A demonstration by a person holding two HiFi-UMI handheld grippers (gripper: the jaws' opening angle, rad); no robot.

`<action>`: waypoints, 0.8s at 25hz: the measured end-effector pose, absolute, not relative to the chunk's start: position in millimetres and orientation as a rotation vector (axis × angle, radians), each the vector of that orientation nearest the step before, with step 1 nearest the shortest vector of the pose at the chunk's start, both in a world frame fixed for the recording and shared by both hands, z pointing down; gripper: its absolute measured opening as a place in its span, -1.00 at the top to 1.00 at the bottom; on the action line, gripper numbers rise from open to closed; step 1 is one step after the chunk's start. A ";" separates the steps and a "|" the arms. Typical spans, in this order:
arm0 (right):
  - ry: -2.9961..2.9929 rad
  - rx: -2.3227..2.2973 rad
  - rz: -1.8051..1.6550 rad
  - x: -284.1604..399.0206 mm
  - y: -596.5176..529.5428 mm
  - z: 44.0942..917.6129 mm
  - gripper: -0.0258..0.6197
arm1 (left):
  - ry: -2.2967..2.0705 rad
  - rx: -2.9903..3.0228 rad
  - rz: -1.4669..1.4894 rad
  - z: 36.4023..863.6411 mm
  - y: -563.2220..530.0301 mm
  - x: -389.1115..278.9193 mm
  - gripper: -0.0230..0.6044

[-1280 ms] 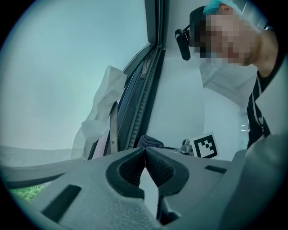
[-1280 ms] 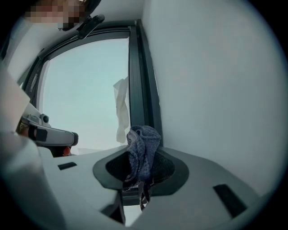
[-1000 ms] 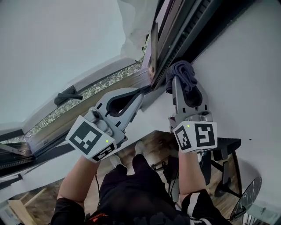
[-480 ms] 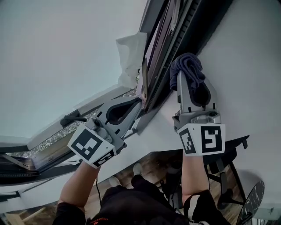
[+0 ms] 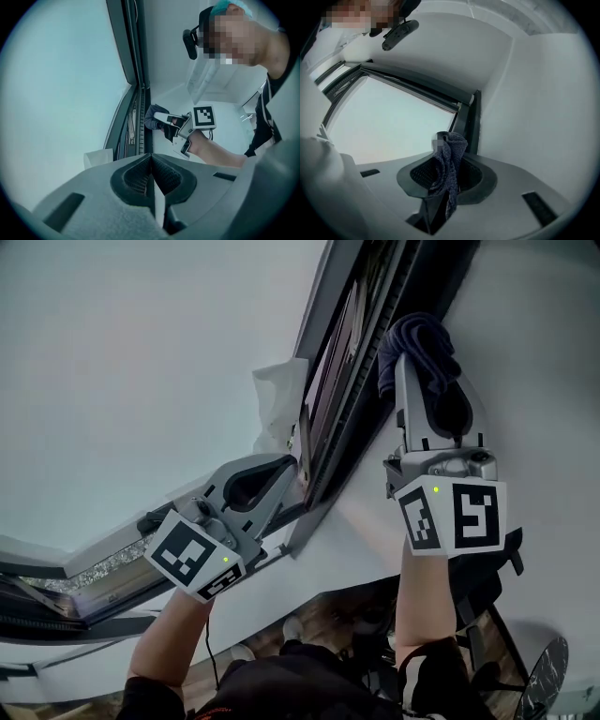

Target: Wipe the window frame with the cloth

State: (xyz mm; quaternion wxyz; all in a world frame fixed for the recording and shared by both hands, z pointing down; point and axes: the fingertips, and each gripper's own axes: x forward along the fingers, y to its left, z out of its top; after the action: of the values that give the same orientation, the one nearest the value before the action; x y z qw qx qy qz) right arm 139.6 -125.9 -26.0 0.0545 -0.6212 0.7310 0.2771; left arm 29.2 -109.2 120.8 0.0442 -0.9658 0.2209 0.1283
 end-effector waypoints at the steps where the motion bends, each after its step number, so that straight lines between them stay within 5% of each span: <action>1: 2.213 -1.884 0.857 139.1 -126.0 -32.0 0.60 | 0.676 -2.948 0.395 119.1 -109.0 28.4 0.86; 20: 2.148 -1.888 0.910 134.1 -129.9 -62.6 0.60 | 0.665 -2.944 0.416 114.8 -118.1 20.2 0.86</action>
State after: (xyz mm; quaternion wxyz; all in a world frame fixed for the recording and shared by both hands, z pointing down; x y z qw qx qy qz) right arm 134.1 -129.9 -62.6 0.0701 -0.6277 0.7138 0.3026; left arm 20.2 -118.1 114.8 0.0476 -0.9652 0.2181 0.1364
